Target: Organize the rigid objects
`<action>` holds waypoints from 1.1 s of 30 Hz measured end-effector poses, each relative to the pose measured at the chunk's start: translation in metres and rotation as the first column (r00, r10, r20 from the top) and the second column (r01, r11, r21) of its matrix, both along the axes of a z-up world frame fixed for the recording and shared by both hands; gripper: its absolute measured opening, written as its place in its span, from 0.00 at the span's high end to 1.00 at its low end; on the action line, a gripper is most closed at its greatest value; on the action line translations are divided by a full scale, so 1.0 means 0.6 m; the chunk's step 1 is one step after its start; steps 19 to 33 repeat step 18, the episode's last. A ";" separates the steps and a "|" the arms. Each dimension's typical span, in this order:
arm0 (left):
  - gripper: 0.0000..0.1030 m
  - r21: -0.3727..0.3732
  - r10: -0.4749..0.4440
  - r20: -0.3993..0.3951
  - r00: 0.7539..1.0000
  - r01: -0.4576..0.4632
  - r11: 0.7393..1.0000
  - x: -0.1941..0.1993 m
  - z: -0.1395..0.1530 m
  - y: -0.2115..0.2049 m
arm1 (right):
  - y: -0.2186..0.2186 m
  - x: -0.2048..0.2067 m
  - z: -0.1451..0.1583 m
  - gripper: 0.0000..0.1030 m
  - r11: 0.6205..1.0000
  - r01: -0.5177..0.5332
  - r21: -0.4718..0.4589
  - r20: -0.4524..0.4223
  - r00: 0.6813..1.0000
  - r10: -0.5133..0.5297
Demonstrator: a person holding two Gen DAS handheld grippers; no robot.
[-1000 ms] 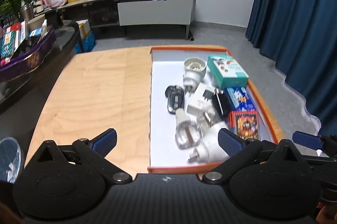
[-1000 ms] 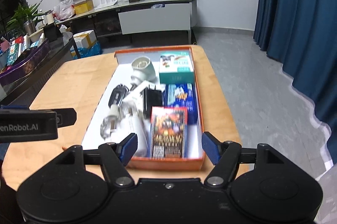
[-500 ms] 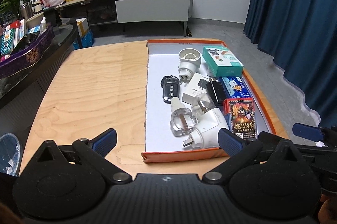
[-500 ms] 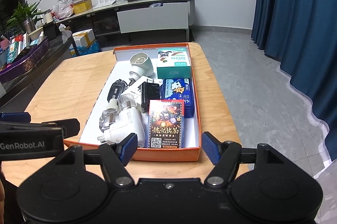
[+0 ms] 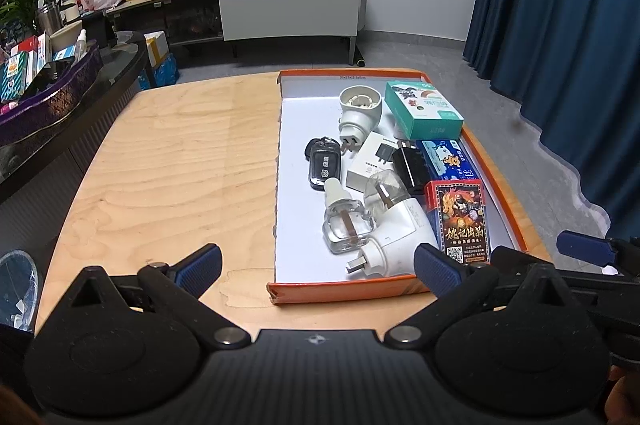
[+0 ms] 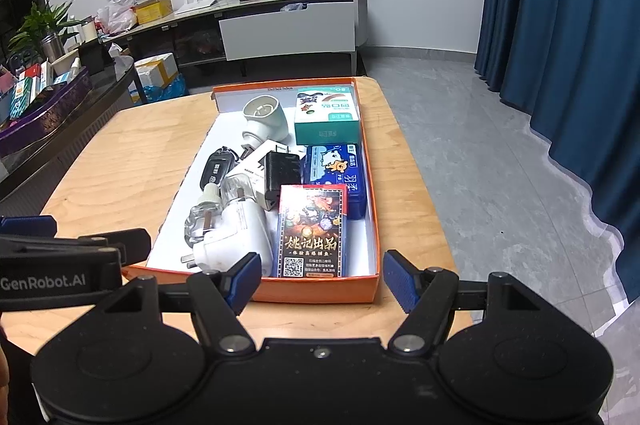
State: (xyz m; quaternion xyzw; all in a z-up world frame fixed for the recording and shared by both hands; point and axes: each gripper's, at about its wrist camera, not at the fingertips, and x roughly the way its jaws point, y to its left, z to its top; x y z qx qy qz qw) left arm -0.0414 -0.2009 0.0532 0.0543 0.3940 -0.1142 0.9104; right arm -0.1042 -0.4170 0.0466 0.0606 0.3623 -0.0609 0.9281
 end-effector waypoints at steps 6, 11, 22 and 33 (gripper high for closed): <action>0.00 0.001 0.003 -0.007 1.000 -0.003 1.000 0.001 -0.003 0.001 | 0.002 0.001 0.000 0.22 1.000 -0.001 -0.002 -0.003 1.000 0.000; 0.00 0.001 0.001 -0.008 1.000 -0.001 1.000 0.002 -0.004 0.001 | 0.002 0.001 -0.001 0.22 1.000 0.002 -0.002 -0.003 1.000 -0.002; 0.00 -0.008 -0.003 0.002 1.000 0.003 1.000 0.001 -0.004 0.002 | 0.002 0.001 -0.005 0.22 1.000 0.000 -0.005 -0.003 1.000 0.000; 0.00 -0.008 -0.003 0.002 1.000 0.003 1.000 0.001 -0.004 0.002 | 0.002 0.001 -0.005 0.22 1.000 0.000 -0.005 -0.003 1.000 0.000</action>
